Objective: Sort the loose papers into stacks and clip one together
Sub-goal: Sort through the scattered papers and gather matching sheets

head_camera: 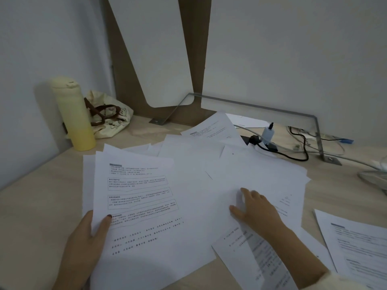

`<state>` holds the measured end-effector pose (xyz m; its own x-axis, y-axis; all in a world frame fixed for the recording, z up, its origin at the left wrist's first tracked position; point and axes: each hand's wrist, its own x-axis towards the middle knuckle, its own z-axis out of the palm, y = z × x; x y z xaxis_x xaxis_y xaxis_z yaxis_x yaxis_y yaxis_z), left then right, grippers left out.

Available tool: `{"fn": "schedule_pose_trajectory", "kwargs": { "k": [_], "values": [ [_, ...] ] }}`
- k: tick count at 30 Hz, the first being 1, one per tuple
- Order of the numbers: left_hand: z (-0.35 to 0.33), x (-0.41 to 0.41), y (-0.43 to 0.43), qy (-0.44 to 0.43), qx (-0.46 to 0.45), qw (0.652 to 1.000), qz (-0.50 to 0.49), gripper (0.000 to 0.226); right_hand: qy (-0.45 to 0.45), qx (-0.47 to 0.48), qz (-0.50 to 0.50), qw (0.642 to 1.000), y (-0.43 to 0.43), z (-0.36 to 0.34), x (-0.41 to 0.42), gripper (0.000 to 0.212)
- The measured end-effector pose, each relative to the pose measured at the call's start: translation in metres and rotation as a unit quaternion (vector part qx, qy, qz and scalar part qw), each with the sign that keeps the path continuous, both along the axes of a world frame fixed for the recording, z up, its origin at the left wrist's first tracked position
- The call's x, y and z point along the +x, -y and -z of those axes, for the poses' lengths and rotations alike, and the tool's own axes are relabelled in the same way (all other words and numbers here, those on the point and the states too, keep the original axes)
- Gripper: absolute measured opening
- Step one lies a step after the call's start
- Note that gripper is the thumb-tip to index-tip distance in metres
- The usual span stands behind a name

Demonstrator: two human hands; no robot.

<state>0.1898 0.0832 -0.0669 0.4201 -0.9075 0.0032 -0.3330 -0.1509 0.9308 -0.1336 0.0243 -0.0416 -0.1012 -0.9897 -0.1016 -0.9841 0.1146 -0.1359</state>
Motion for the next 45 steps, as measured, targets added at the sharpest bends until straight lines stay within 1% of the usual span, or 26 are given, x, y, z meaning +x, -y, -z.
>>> {"fn": "schedule_pose_trajectory", "kwargs": {
  "k": [1, 3, 4, 6, 8, 11, 13, 14, 16, 17, 18, 20, 21, 23, 25, 29, 31, 33, 34, 37, 39, 40, 41, 43, 45],
  "values": [
    [0.0, 0.0, 0.0, -0.003, -0.001, 1.0, 0.002, 0.018, -0.021, -0.007, -0.012, 1.0, 0.001, 0.0, 0.002, 0.05],
    [0.002, 0.002, 0.001, 0.001, 0.001, 1.0, 0.004, 0.02, -0.054, -0.021, -0.026, 0.998, 0.002, 0.002, 0.002, 0.041],
    [0.002, 0.002, 0.001, 0.005, 0.002, 1.0, 0.003, 0.022, -0.057, -0.03, -0.025, 0.998, 0.002, 0.002, 0.002, 0.039],
    [0.001, 0.002, 0.001, 0.007, 0.003, 1.0, 0.004, 0.015, -0.034, -0.045, -0.013, 0.998, 0.003, 0.003, 0.002, 0.038],
    [0.002, 0.002, 0.0, 0.023, 0.002, 1.0, 0.008, 0.01, 0.043, -0.034, 0.014, 0.998, 0.003, 0.001, 0.004, 0.043],
    [0.005, 0.003, 0.001, 0.048, 0.003, 0.999, 0.018, 0.009, 0.162, 0.027, 0.058, 0.985, 0.008, 0.0, 0.011, 0.052],
    [0.007, 0.004, 0.002, 0.058, 0.008, 0.998, 0.016, 0.017, 0.243, 0.064, 0.078, 0.965, 0.011, 0.001, 0.017, 0.044],
    [0.007, 0.004, 0.003, 0.06, 0.008, 0.998, 0.015, 0.017, 0.288, 0.078, 0.092, 0.95, 0.011, 0.0, 0.021, 0.04],
    [0.009, 0.005, 0.003, 0.062, 0.004, 0.998, 0.014, 0.013, 0.352, 0.092, 0.111, 0.925, 0.009, 0.0, 0.03, 0.042],
    [0.01, 0.005, 0.002, 0.059, 0.0, 0.998, 0.015, 0.011, 0.378, 0.09, 0.11, 0.915, 0.008, 0.0, 0.035, 0.039],
    [0.01, 0.005, 0.002, 0.056, -0.003, 0.998, 0.017, 0.009, 0.401, 0.084, 0.103, 0.906, 0.005, -0.001, 0.039, 0.03],
    [0.009, 0.005, 0.002, 0.047, -0.005, 0.999, 0.018, 0.009, 0.427, 0.057, 0.087, 0.898, 0.0, -0.006, 0.045, 0.012],
    [0.008, 0.005, 0.002, 0.041, -0.005, 0.999, 0.018, 0.009, 0.418, 0.032, 0.081, 0.904, -0.002, -0.01, 0.045, 0.009],
    [0.007, 0.005, 0.001, 0.035, -0.005, 0.999, 0.019, 0.01, 0.361, -0.032, 0.074, 0.929, -0.006, -0.022, 0.039, 0.011],
    [0.007, 0.006, 0.001, 0.028, -0.011, 0.999, 0.017, 0.011, 0.329, -0.102, 0.08, 0.935, -0.012, -0.042, 0.03, 0.015],
    [0.004, 0.003, 0.0, -0.017, -0.009, 1.0, 0.008, 0.024, 0.329, -0.219, 0.103, 0.913, -0.026, -0.084, 0.008, 0.009],
    [-0.002, 0.0, -0.003, -0.047, -0.022, 0.999, 0.014, 0.022, 0.315, -0.298, 0.099, 0.896, -0.037, -0.104, 0.003, 0.014],
    [-0.01, -0.005, -0.008, -0.077, -0.044, 0.996, 0.025, 0.019, 0.308, -0.393, 0.066, 0.864, -0.051, -0.122, 0.002, 0.017],
    [-0.013, -0.008, -0.01, -0.087, -0.054, 0.994, 0.031, 0.023, 0.312, -0.434, 0.043, 0.844, -0.059, -0.129, 0.006, 0.015],
    [-0.016, -0.017, -0.015, -0.103, -0.069, 0.991, 0.044, 0.052, 0.335, -0.527, -0.059, 0.779, -0.079, -0.141, 0.027, 0.008],
    [-0.011, -0.019, -0.016, -0.097, -0.074, 0.991, 0.061, 0.065, 0.321, -0.554, -0.148, 0.754, -0.088, -0.137, 0.047, 0.01],
    [-0.007, -0.019, -0.016, -0.08, -0.078, 0.991, 0.073, 0.064, 0.309, -0.55, -0.198, 0.75, -0.091, -0.129, 0.058, 0.01],
    [-0.003, -0.019, -0.017, -0.063, -0.077, 0.991, 0.084, 0.058, 0.303, -0.528, -0.246, 0.755, -0.091, -0.115, 0.069, 0.011],
    [0.001, -0.019, -0.017, -0.06, -0.056, 0.992, 0.1, 0.039, 0.29, -0.446, -0.326, 0.782, -0.089, -0.08, 0.089, 0.013],
    [0.002, -0.019, -0.017, -0.09, -0.045, 0.99, 0.096, 0.029, 0.24, -0.372, -0.388, 0.808, -0.086, -0.042, 0.104, 0.022]
  ]
}}
